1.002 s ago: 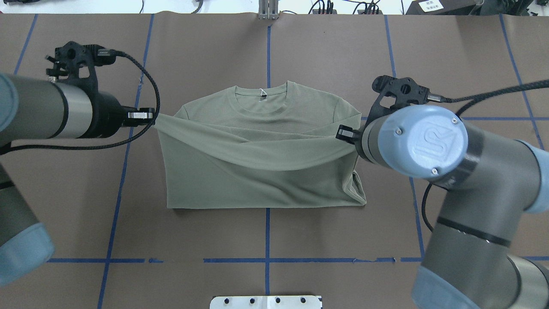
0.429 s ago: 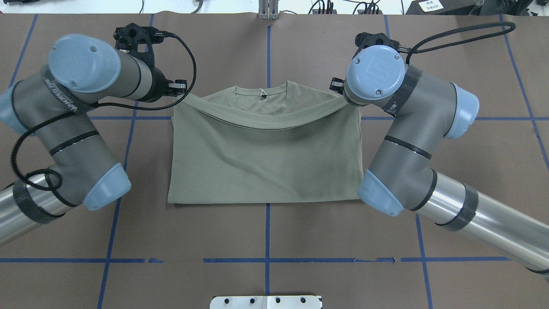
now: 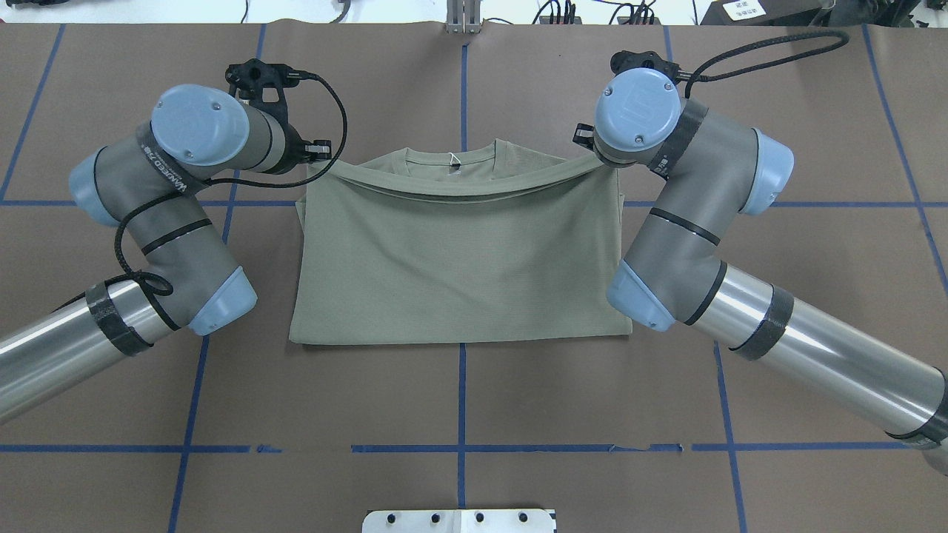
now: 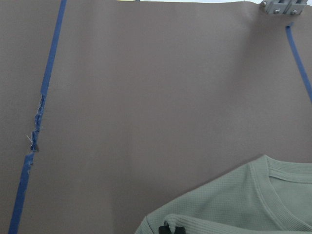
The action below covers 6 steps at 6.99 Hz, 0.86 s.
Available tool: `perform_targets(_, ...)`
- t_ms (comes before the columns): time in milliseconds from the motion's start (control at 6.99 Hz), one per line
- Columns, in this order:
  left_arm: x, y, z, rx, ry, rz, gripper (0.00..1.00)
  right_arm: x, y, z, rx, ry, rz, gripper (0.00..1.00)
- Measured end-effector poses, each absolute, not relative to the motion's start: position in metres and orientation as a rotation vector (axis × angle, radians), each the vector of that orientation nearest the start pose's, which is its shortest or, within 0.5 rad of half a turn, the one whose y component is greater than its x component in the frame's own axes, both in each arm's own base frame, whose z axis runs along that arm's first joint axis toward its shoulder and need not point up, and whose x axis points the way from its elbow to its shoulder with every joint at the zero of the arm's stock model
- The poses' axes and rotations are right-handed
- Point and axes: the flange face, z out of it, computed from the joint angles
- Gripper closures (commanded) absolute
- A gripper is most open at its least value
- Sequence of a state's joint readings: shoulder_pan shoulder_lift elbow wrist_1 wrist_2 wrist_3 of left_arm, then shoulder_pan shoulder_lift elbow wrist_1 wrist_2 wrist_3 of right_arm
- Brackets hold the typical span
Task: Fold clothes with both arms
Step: 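Lower the hem onto the collar edge and open both grippers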
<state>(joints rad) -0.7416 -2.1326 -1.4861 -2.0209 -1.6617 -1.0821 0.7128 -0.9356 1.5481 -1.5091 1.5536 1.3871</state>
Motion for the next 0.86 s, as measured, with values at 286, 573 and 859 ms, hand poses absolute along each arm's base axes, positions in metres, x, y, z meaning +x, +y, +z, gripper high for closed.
perform_targets(286, 0.453, -0.574, 0.332, 0.460, 0.794, -0.184, 0.00, -0.460, -0.572, 0.309, 0.306, -0.599, 0.508, 0.00)
perform_targets(573, 0.457, -0.565, 0.325, 0.491, 0.806, -0.125, 0.00, -0.471, -0.570, 0.324, 0.305, -0.630, 0.459, 0.00)
perform_targets(859, 0.442, -0.534, 0.309, 0.529, 0.853, -0.059, 0.00, -0.453, -0.555, 0.318, 0.280, -0.699, 0.371, 0.00)
